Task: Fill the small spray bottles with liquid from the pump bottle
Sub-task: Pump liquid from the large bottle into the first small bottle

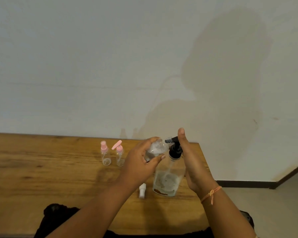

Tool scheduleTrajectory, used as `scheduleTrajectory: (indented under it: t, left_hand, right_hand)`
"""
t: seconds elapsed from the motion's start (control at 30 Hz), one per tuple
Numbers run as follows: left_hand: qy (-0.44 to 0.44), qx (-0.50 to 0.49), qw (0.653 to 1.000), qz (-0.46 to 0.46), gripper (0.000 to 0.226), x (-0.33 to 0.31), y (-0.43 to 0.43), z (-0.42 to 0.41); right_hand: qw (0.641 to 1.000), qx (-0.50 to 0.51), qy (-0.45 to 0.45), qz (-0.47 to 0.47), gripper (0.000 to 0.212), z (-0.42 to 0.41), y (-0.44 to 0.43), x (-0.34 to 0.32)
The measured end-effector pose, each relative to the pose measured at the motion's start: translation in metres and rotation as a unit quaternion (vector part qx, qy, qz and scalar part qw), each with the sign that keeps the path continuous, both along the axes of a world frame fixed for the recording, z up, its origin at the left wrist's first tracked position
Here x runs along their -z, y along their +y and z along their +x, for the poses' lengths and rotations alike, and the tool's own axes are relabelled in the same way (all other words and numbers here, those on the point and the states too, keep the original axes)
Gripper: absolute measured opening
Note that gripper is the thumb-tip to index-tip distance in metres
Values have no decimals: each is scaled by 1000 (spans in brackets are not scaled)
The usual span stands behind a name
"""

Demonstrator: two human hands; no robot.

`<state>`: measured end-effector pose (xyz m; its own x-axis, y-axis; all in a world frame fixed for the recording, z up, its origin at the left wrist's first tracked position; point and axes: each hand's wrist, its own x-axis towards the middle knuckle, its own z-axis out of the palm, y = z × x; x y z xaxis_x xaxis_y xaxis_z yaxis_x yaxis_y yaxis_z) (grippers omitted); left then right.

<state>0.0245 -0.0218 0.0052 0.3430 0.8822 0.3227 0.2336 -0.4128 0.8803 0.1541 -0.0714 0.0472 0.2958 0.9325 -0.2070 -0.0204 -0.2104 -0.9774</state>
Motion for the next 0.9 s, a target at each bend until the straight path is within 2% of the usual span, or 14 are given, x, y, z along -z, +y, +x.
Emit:
scheduleTrajectory:
  t: [0.13, 0.33, 0.43, 0.6, 0.9]
  left_hand:
    - [18, 4, 1000, -3, 48, 4, 1, -1]
    - [25, 8, 1000, -9, 48, 4, 2, -1]
    - [13, 3, 1000, 1, 49, 3, 1, -1]
    - [1, -5, 1000, 10, 52, 2, 1, -1]
    - [25, 4, 1000, 2, 48, 7, 1, -2]
  right_hand:
    - [1000, 18, -12, -8, 30, -2, 2, -1]
    - [999, 17, -34, -4, 37, 0, 4, 3]
    - [1000, 14, -4, 1, 38, 2, 4, 5]
    - [998, 1, 58, 5, 52, 7, 1, 4]
    - [997, 40, 61, -2, 30, 7, 4, 10]
